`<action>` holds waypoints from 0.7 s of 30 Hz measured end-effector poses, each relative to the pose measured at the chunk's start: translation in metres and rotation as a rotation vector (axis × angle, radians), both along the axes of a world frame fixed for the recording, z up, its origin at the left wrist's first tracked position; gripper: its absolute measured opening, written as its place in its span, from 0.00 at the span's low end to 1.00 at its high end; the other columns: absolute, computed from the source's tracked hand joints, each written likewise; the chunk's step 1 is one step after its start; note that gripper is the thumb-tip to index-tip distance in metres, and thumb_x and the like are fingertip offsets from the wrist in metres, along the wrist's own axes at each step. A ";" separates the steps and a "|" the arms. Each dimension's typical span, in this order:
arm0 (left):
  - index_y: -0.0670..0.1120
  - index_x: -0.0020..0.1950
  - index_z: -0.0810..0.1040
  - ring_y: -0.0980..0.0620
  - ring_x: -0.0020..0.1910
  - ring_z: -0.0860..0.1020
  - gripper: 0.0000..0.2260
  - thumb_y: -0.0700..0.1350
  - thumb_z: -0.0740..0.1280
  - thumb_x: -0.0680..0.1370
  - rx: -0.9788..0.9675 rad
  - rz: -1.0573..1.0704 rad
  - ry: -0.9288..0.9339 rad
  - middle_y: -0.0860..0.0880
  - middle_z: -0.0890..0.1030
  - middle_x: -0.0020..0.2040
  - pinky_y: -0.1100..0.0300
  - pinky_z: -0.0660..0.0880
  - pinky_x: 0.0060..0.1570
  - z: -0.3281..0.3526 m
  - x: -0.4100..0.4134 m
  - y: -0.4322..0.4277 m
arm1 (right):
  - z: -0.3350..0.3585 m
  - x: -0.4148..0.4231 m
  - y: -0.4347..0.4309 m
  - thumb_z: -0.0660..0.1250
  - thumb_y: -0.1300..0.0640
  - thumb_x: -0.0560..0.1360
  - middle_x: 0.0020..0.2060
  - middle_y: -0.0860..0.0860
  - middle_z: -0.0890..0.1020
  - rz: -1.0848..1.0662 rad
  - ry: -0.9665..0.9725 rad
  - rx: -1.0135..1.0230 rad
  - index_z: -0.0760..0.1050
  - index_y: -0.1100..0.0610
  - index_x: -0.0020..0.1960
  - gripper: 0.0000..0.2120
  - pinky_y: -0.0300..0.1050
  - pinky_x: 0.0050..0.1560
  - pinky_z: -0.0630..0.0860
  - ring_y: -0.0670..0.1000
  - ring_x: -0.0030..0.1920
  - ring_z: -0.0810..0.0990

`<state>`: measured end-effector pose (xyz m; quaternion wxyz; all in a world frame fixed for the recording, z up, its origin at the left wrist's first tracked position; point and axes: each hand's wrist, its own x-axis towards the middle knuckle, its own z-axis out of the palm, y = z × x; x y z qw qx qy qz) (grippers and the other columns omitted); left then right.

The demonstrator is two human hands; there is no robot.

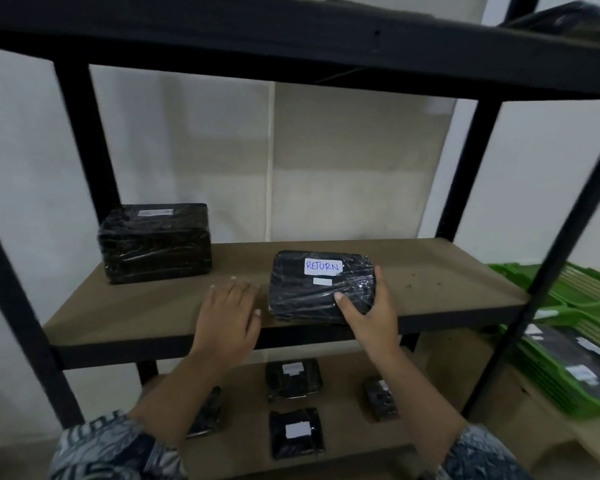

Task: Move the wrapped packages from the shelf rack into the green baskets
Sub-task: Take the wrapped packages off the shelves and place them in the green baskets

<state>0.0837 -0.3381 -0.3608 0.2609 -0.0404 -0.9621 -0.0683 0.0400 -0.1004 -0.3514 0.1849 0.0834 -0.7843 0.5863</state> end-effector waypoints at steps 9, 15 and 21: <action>0.42 0.67 0.70 0.42 0.65 0.70 0.25 0.52 0.53 0.74 0.005 -0.261 -0.068 0.43 0.74 0.65 0.42 0.68 0.62 -0.009 -0.011 0.180 | -0.011 0.039 0.175 0.73 0.49 0.69 0.66 0.51 0.72 -0.289 -0.048 0.017 0.57 0.51 0.75 0.40 0.53 0.66 0.71 0.52 0.66 0.71; 0.42 0.66 0.73 0.44 0.64 0.73 0.25 0.52 0.54 0.73 0.003 -0.340 -0.129 0.45 0.76 0.64 0.45 0.70 0.59 -0.029 -0.005 0.289 | -0.025 0.071 0.295 0.74 0.54 0.69 0.67 0.55 0.71 -0.449 -0.084 0.049 0.58 0.56 0.75 0.40 0.51 0.67 0.69 0.54 0.67 0.70; 0.42 0.68 0.70 0.44 0.65 0.71 0.26 0.52 0.54 0.74 0.047 -0.435 -0.135 0.44 0.74 0.66 0.46 0.70 0.61 -0.036 -0.004 0.390 | -0.036 0.099 0.404 0.74 0.51 0.69 0.66 0.55 0.72 -0.593 -0.113 0.098 0.59 0.56 0.74 0.40 0.53 0.65 0.70 0.55 0.66 0.71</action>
